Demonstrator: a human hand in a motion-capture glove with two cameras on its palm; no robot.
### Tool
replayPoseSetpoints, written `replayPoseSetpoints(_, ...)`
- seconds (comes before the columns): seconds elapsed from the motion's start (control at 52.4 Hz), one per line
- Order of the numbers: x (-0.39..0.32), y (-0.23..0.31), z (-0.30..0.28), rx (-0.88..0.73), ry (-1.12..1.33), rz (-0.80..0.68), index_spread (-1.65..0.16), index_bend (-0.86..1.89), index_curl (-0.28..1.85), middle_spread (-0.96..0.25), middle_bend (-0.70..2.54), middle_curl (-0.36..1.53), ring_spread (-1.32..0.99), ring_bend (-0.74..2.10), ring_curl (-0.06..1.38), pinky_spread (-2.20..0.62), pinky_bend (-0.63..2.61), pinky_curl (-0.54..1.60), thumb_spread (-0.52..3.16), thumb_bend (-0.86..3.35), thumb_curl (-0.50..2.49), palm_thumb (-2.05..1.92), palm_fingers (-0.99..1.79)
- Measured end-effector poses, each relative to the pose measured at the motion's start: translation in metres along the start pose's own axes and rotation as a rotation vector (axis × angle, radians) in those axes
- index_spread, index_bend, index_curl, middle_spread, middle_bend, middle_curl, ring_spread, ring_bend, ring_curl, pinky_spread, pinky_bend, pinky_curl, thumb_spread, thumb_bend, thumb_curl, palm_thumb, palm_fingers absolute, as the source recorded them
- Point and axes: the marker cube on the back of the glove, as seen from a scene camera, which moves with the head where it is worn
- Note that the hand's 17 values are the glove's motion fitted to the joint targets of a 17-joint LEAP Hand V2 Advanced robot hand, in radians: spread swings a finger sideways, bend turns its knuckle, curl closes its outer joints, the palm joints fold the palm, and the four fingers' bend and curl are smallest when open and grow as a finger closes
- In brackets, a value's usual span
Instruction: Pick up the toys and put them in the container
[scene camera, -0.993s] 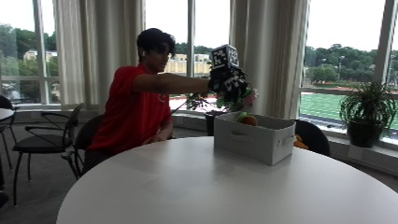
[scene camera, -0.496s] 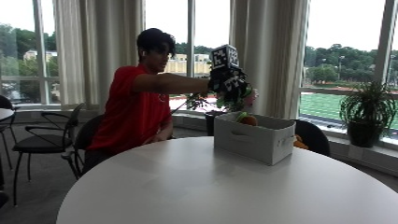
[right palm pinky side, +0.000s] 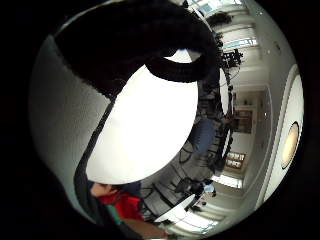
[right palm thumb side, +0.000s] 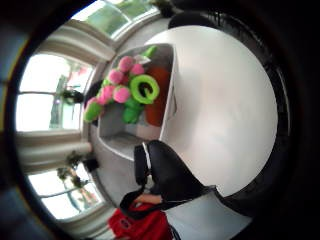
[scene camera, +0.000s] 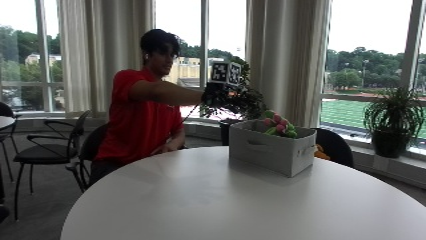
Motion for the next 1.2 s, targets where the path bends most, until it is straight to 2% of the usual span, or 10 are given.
replayPoseSetpoints(0.248, 0.069, 0.029, 0.070, -0.047, -0.118, 0.076, -0.39, 0.12, 0.26, -0.13, 0.16, 0.34, -0.03, 0.39, 0.26, 0.11, 1.09, 0.30, 1.05, -0.06, 0.32, -0.07, -0.17)
replayPoseSetpoints(0.382, 0.090, 0.038, 0.095, 0.009, -0.076, 0.080, -0.38, 0.12, 0.25, -0.13, 0.15, 0.32, -0.03, 0.36, 0.26, 0.11, 1.06, 0.30, 1.05, -0.06, 0.30, -0.07, -0.17)
replayPoseSetpoints(0.477, 0.109, 0.042, 0.110, -0.013, -0.092, 0.086, -0.39, 0.13, 0.24, -0.14, 0.15, 0.31, -0.04, 0.35, 0.26, 0.12, 1.03, 0.29, 1.06, -0.06, 0.29, -0.06, -0.14)
replayPoseSetpoints(0.744, 0.113, 0.074, 0.134, 0.000, -0.111, 0.098, -0.40, 0.15, 0.24, -0.14, 0.15, 0.29, -0.05, 0.33, 0.27, 0.12, 0.99, 0.29, 1.06, -0.06, 0.26, -0.07, -0.12)
replayPoseSetpoints(1.202, 0.127, 0.093, 0.145, 0.006, -0.159, 0.162, -0.41, 0.15, 0.25, -0.15, 0.15, 0.27, -0.05, 0.29, 0.28, 0.12, 0.97, 0.30, 1.06, -0.06, 0.24, -0.06, -0.10)
